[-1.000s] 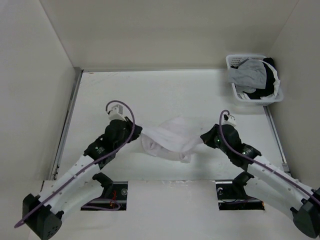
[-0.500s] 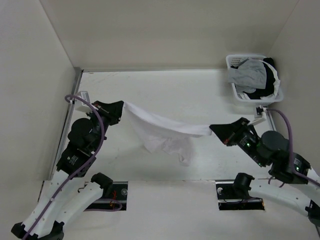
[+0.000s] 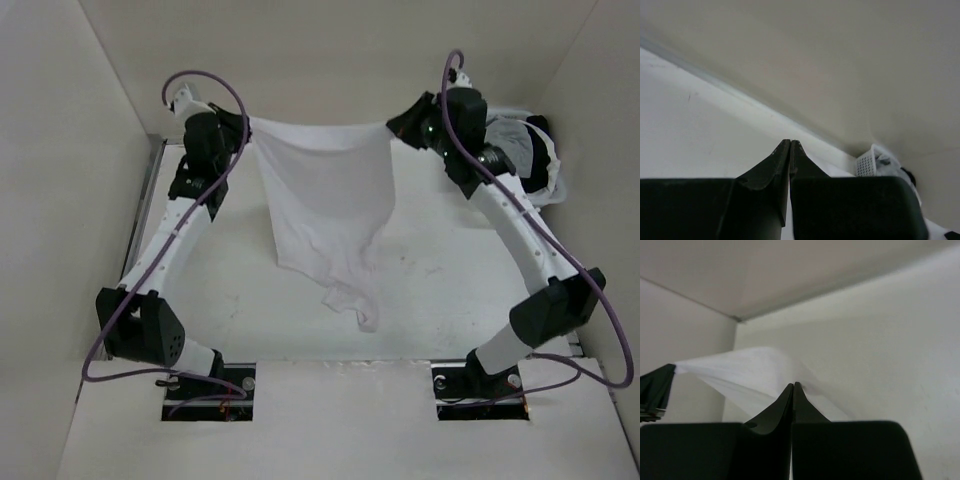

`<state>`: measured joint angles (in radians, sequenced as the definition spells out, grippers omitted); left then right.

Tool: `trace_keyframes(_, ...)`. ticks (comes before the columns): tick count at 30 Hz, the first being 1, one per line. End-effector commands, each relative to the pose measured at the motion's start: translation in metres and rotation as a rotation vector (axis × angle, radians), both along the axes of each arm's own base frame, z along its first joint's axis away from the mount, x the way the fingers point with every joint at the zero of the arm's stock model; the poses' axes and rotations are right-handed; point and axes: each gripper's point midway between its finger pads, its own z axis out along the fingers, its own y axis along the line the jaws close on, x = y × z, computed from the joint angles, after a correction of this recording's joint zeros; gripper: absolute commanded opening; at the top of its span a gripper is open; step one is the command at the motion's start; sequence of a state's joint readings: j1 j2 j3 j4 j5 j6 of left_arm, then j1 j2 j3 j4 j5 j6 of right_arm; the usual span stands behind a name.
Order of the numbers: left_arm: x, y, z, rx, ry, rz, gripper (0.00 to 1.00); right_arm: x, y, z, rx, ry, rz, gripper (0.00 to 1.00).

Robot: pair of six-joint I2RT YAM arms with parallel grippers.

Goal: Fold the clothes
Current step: Flatten the tank top out

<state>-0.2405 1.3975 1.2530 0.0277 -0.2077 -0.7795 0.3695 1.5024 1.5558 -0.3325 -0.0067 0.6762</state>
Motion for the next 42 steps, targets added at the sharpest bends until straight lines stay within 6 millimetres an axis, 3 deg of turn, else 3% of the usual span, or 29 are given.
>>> trace_keyframes(1,0.006,0.018,0.142,-0.082,-0.327,-0.010,0.00,0.008,0.007,0.127,0.087,-0.284,0.098,0.00)
trace_keyframes(6,0.011,0.044,0.196,-0.070,-0.412,0.010,0.00,0.008,-0.006,0.197,0.108,-0.401,0.086,0.00)
trace_keyframes(10,-0.012,0.064,0.236,-0.051,-0.500,0.032,0.00,-0.016,-0.014,0.242,0.121,-0.496,0.099,0.00)
trace_keyframes(13,-0.041,0.070,0.255,-0.029,-0.569,0.041,0.00,-0.045,-0.022,0.259,0.114,-0.546,0.098,0.00)
trace_keyframes(15,-0.057,0.065,0.254,-0.005,-0.598,0.035,0.00,-0.060,-0.024,0.251,0.097,-0.558,0.102,0.00)
trace_keyframes(17,-0.070,0.054,0.234,-0.003,-0.583,0.023,0.00,-0.067,-0.020,0.220,0.081,-0.521,0.114,0.01)
trace_keyframes(19,-0.082,0.045,0.202,-0.008,-0.542,0.026,0.00,-0.068,-0.019,0.175,0.057,-0.463,0.122,0.01)
trace_keyframes(23,-0.114,0.044,0.114,-0.015,-0.414,0.061,0.00,-0.085,-0.012,0.056,0.038,-0.295,0.153,0.01)
trace_keyframes(26,-0.146,0.047,0.043,0.024,-0.293,0.063,0.00,-0.122,0.005,-0.030,0.079,-0.167,0.185,0.01)
trace_keyframes(27,-0.162,0.049,0.006,0.039,-0.220,0.055,0.00,-0.142,0.014,-0.062,0.108,-0.111,0.196,0.01)
trace_keyframes(29,-0.187,0.056,-0.043,0.064,-0.127,0.055,0.00,-0.173,0.028,-0.101,0.116,-0.038,0.246,0.01)
trace_keyframes(32,-0.218,0.066,-0.098,0.069,-0.002,0.062,0.00,-0.229,0.047,-0.158,0.100,0.099,0.334,0.01)
trace_keyframes(35,-0.244,0.071,-0.144,0.012,0.126,0.074,0.00,-0.274,0.055,-0.201,0.085,0.233,0.394,0.01)
trace_keyframes(37,-0.256,0.066,-0.161,-0.057,0.174,0.064,0.00,-0.298,0.058,-0.220,0.073,0.307,0.435,0.01)
trace_keyframes(39,-0.264,0.063,-0.169,-0.100,0.204,0.063,0.00,-0.315,0.061,-0.229,0.090,0.360,0.451,0.01)
trace_keyframes(42,-0.264,0.074,-0.168,-0.129,0.188,0.137,0.00,-0.321,0.067,-0.223,0.107,0.361,0.465,0.01)
